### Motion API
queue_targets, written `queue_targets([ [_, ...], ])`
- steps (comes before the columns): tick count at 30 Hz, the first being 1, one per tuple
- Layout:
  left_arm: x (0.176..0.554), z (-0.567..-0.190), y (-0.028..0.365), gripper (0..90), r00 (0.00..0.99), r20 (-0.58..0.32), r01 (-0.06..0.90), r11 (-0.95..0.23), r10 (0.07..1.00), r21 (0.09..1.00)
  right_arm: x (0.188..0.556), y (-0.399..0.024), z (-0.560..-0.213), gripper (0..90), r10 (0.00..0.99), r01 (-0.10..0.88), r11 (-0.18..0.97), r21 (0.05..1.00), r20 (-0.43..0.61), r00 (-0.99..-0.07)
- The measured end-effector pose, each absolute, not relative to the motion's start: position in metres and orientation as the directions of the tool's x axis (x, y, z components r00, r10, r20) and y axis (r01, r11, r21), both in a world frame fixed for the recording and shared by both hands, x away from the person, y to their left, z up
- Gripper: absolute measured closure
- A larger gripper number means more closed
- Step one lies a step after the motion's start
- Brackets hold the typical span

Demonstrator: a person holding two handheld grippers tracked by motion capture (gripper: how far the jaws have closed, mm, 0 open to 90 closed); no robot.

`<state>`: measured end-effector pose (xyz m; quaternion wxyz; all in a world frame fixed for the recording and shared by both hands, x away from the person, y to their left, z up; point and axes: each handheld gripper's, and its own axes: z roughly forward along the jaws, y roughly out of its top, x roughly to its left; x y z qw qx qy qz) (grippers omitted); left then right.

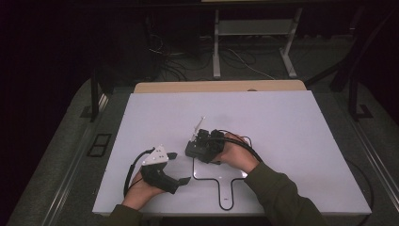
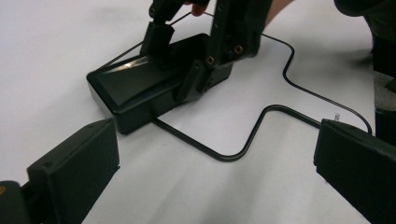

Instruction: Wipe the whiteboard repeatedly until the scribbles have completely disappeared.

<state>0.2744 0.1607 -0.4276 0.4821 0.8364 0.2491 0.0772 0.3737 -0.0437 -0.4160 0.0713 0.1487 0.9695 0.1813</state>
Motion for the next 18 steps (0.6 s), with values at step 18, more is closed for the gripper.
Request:
queue_targets([
  [18, 0.273, -0.427, 0.159, 0.0, 0.86, -0.119, 0.351, -0.405, 0.497, 0.844, 0.334, -0.049, -0.416, 38.6, 0.227, 0.2, 0.901, 0.384, -0.025, -0.974],
])
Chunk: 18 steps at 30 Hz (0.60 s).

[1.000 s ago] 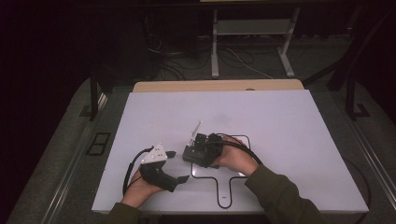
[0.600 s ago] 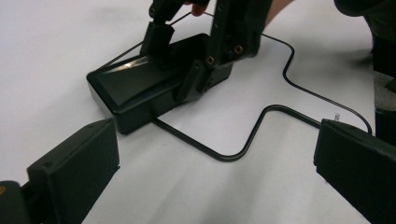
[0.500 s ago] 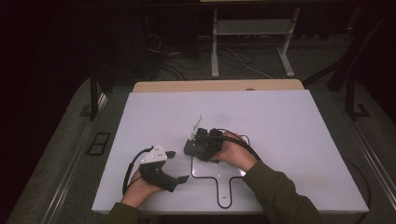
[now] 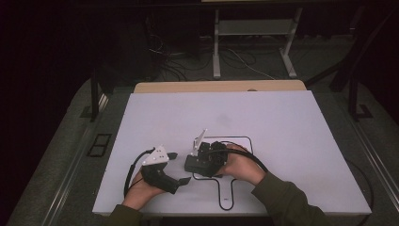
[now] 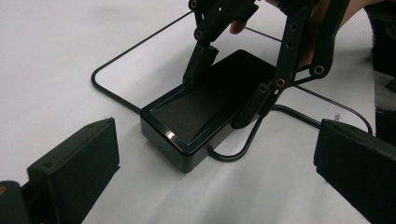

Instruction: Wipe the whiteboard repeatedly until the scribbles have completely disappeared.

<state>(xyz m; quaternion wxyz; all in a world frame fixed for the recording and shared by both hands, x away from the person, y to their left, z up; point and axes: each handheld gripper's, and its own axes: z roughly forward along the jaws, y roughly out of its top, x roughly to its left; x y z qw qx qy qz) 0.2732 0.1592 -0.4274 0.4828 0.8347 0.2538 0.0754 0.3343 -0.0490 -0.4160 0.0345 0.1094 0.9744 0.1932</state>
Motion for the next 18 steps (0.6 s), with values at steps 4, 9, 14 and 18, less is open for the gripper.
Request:
queue_targets([
  [4, 0.274, -0.427, 0.16, 0.0, 0.862, -0.114, 0.345, -0.407, 0.494, 0.846, 0.345, -0.053, -0.416, 38.7, 0.271, 0.238, 0.893, 0.383, -0.035, -0.962],
  [9, 0.274, -0.428, 0.16, 0.0, 0.863, -0.112, 0.344, -0.409, 0.493, 0.845, 0.365, -0.065, -0.417, 38.7, 0.343, 0.304, 0.866, 0.397, -0.028, -0.939],
  [14, 0.274, -0.428, 0.16, 0.0, 0.862, -0.112, 0.343, -0.408, 0.494, 0.846, 0.379, -0.078, -0.417, 38.7, 0.4, 0.353, 0.849, 0.392, -0.042, -0.915],
  [18, 0.274, -0.428, 0.16, 0.0, 0.863, -0.112, 0.344, -0.409, 0.493, 0.845, 0.38, -0.084, -0.417, 38.7, 0.424, 0.379, 0.835, 0.399, -0.029, -0.905],
])
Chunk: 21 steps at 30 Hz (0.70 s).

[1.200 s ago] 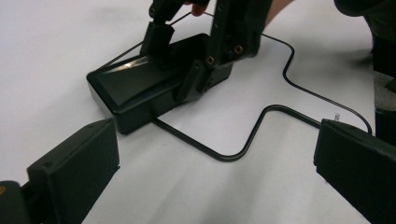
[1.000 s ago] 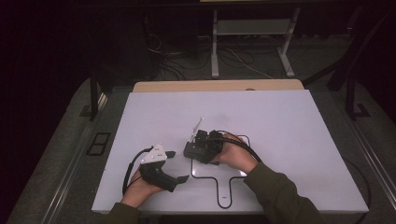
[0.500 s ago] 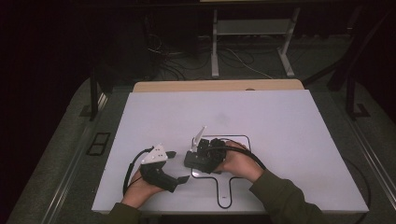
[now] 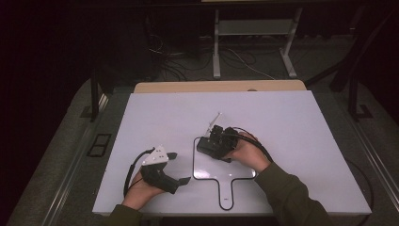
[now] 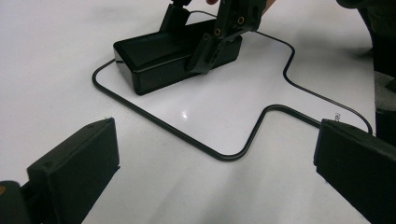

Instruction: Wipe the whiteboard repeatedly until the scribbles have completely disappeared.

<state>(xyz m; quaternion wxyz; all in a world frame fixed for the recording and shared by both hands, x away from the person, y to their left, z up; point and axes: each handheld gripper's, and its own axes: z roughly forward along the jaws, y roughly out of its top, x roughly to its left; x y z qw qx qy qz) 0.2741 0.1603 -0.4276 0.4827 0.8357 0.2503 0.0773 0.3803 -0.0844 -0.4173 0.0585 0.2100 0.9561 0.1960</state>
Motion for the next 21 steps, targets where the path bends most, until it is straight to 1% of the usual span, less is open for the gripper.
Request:
queue_targets([
  [1, 0.274, -0.428, 0.16, 0.0, 0.863, -0.111, 0.343, -0.41, 0.493, 0.845, 0.381, -0.086, -0.418, 38.8, 0.416, 0.367, 0.839, 0.403, -0.038, -0.909],
  [4, 0.275, -0.428, 0.161, 0.0, 0.862, -0.115, 0.346, -0.408, 0.493, 0.845, 0.379, -0.092, -0.417, 38.8, 0.419, 0.376, 0.817, 0.437, -0.003, -0.908],
  [8, 0.274, -0.428, 0.16, 0.0, 0.862, -0.114, 0.346, -0.409, 0.494, 0.845, 0.376, -0.099, -0.411, 38.8, 0.4, 0.362, 0.812, 0.458, 0.015, -0.916],
  [14, 0.274, -0.428, 0.161, 0.0, 0.864, -0.114, 0.346, -0.413, 0.49, 0.842, 0.372, -0.109, -0.405, 38.7, 0.406, 0.371, 0.798, 0.474, 0.031, -0.913],
  [21, 0.274, -0.428, 0.163, 0.0, 0.865, -0.113, 0.344, -0.414, 0.488, 0.843, 0.375, -0.12, -0.396, 38.7, 0.419, 0.382, 0.773, 0.507, 0.044, -0.907],
])
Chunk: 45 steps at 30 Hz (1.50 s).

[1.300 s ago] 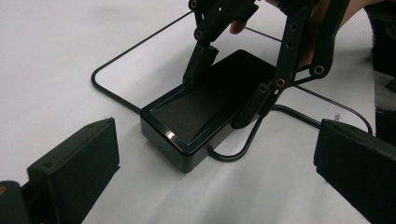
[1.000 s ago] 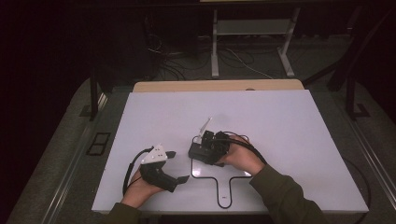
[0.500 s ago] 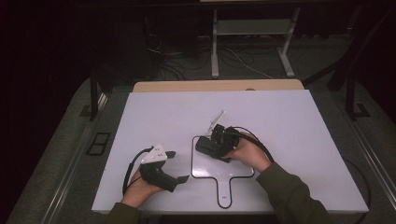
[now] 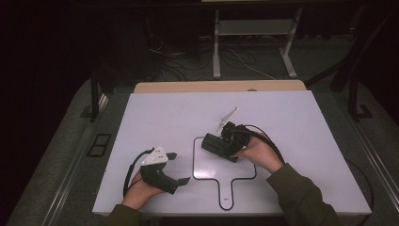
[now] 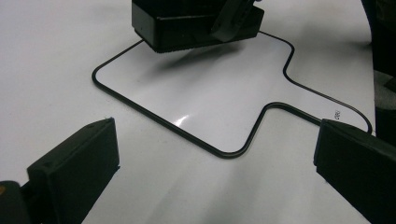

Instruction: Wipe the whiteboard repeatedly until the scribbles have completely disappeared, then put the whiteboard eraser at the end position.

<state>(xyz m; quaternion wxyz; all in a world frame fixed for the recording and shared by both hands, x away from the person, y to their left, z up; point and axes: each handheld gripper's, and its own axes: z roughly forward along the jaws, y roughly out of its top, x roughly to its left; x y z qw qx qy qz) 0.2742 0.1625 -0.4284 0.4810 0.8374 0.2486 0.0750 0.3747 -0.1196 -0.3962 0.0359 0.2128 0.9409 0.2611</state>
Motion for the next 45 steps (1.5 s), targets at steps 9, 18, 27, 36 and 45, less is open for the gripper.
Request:
queue_targets([
  [9, 0.275, -0.43, 0.163, 0.0, 0.862, -0.121, 0.35, -0.404, 0.493, 0.845, 0.379, -0.131, -0.386, 38.6, 0.449, 0.411, 0.741, 0.531, 0.064, -0.891],
  [18, 0.275, -0.429, 0.165, 0.0, 0.855, -0.135, 0.362, -0.39, 0.501, 0.847, 0.388, -0.143, -0.371, 38.7, 0.485, 0.437, 0.702, 0.563, 0.071, -0.872],
  [27, 0.275, -0.429, 0.163, 0.0, 0.859, -0.12, 0.352, -0.404, 0.498, 0.844, 0.408, -0.152, -0.366, 38.7, 0.532, 0.466, 0.68, 0.566, 0.056, -0.845],
  [36, 0.275, -0.429, 0.163, 0.0, 0.861, -0.122, 0.349, -0.4, 0.494, 0.847, 0.437, -0.153, -0.357, 38.6, 0.572, 0.489, 0.662, 0.568, 0.039, -0.819],
  [45, 0.277, -0.43, 0.164, 0.0, 0.86, -0.128, 0.353, -0.396, 0.494, 0.848, 0.469, -0.146, -0.359, 38.6, 0.589, 0.502, 0.668, 0.549, 0.023, -0.808],
])
